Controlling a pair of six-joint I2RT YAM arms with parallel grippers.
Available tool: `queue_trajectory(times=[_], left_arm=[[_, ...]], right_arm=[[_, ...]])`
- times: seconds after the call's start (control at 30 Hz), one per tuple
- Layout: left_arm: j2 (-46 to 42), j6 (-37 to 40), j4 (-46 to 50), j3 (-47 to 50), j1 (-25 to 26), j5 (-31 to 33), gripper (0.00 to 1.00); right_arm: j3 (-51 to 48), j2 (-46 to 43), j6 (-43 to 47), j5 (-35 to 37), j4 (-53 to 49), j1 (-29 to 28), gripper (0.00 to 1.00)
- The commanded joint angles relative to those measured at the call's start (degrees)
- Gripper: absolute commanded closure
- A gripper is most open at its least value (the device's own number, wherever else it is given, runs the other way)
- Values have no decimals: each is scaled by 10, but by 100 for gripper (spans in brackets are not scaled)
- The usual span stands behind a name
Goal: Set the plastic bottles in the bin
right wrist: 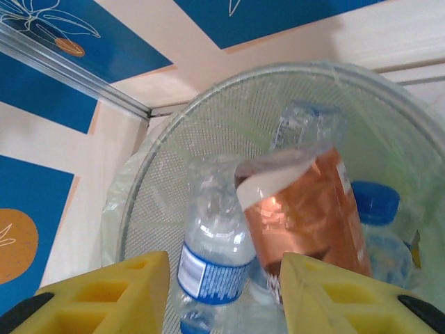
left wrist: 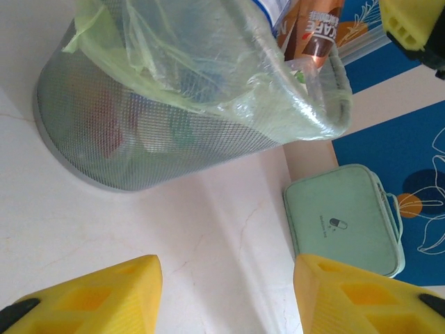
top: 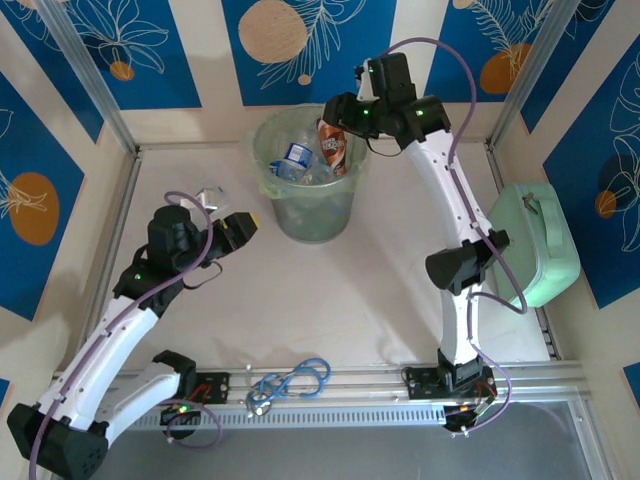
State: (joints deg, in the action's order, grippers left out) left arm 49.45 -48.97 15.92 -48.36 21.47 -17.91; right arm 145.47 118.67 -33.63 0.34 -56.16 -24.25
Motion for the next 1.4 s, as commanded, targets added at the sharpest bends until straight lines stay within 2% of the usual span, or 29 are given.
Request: queue_trajectory(times=[0.0, 0.17, 0.27, 0.47, 0.6, 0.73, 0.8, 0.87, 1.0, 1.13, 1.17, 1.23, 1.37], left_arm=[[-6, 9, 0, 5, -6, -1, 48], [-4, 10, 4, 5, -6, 2, 48], [-5, 8, 4, 8, -6, 2, 48], [-10, 2, 2, 13, -6, 0, 49], [-16, 4, 7, 11, -6, 3, 49], [-21, 14, 12, 7, -6, 11, 47], [-23, 28, 18, -2, -6, 23, 43], [-22, 53, 33, -18, -6, 47, 34], [-31, 131, 53, -53, -6, 153, 14], [-43, 212, 50, -40, -6, 350, 1], [-44, 236, 34, -24, -6, 398, 0], [-38, 304, -37, 24, -6, 443, 0], [-10, 368, -201, 161, -6, 548, 0]], right_arm=[[29, 36, 33, 12, 14, -4, 54], [88, 96, 29, 7, -22, 0, 63], [65, 99, 38, 17, -26, -8, 68], [9, 68, 40, 45, -6, -14, 68], [28, 47, 42, 51, -7, -15, 65], [52, 15, 50, 73, -22, -20, 55], [39, -15, 57, 92, -19, -24, 41], [12, -49, 61, 124, -18, -26, 26], [-138, -155, 67, 190, 28, -29, 19], [-390, -306, 75, 256, 155, -32, 13], [-463, -348, 77, 277, 191, -32, 12], [-596, -421, 77, 302, 251, -29, 2], [-831, -542, 94, 312, 321, 1, 1]])
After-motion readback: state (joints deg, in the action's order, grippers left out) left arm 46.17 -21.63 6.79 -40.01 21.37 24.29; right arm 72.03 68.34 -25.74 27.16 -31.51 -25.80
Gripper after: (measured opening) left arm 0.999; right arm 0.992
